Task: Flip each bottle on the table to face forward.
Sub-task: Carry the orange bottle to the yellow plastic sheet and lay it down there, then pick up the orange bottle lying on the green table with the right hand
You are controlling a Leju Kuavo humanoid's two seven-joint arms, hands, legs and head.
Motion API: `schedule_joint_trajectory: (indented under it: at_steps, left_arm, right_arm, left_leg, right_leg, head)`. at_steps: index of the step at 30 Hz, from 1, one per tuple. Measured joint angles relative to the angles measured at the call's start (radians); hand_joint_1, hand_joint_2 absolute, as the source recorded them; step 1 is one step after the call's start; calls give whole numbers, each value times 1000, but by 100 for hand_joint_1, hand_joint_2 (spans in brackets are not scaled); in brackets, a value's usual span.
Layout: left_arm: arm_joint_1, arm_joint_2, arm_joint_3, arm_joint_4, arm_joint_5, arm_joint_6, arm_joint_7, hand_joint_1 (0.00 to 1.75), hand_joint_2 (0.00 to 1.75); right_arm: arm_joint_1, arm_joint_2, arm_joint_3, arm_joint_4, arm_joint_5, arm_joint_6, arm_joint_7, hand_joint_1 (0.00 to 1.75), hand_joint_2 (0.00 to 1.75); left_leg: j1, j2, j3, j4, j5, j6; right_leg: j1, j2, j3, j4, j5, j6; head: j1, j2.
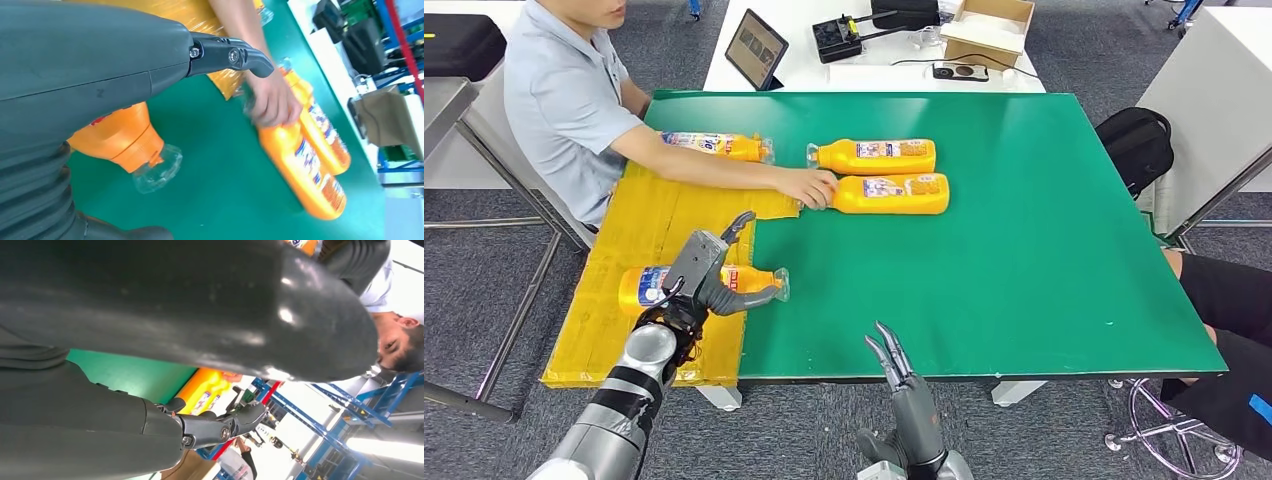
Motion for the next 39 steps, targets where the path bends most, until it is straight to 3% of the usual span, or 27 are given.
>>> schedule_joint_trajectory:
  at_steps: [5,9,12,15,22,26,30,34,39]
  left_arm:
    - [54,-23,26,-104,167,63,-49,0,175]
    - [106,-36,36,-203,207,104,-61,0,175]
    - [147,-42,39,-269,239,173,-79,0,175]
    - [220,-61,39,-355,278,314,-103,0,175]
    - [416,-101,32,-517,270,562,-162,0,175]
    - [469,-104,25,-570,220,563,-140,0,175]
    - [486,-106,22,-598,176,550,-120,0,175]
    - [489,-111,20,-603,167,527,-94,0,175]
    - [477,-114,4,-601,186,489,-77,0,175]
  right_arm:
    - [1,-4,14,0,-8,-77,0,0,0]
    - [4,-6,19,0,-7,-97,0,0,175]
    - [10,-3,15,-4,32,-98,0,0,175]
    - [35,17,-25,-23,119,-100,0,0,175]
    - [73,82,-240,-60,409,-102,34,0,175]
    - [49,66,-336,-54,491,-99,211,0,175]
    - [7,32,-370,-33,551,-90,321,0,175]
    - [-46,11,-391,-2,583,-75,373,0,175]
    - [-131,6,-393,78,574,-73,369,0,175]
  left_leg:
    - [0,0,0,0,0,0]
    - [0,0,-1,0,0,0]
    - [0,0,-1,0,0,0]
    - [0,0,-1,0,-1,0]
    - [0,0,-4,0,-1,0]
    - [-1,0,-4,0,-1,1]
    - [-1,0,-4,0,0,1]
    - [-1,0,-4,0,0,1]
    - [-1,1,-4,0,0,1]
  right_leg:
    - [0,0,0,0,0,0]
    - [0,0,-1,0,0,0]
    - [0,0,-1,0,0,0]
    - [0,0,-2,0,0,0]
    - [0,0,-4,-1,-1,0]
    - [-1,0,-4,-1,0,0]
    - [-1,0,-4,-1,1,1]
    - [-1,0,-4,0,1,1]
    - [-1,0,-4,0,1,1]
  head:
    - [0,0]
    - [0,0]
    - [0,0]
    - [0,0]
    - [0,0]
    - [0,0]
    - [0,0]
    - [0,0]
    - [0,0]
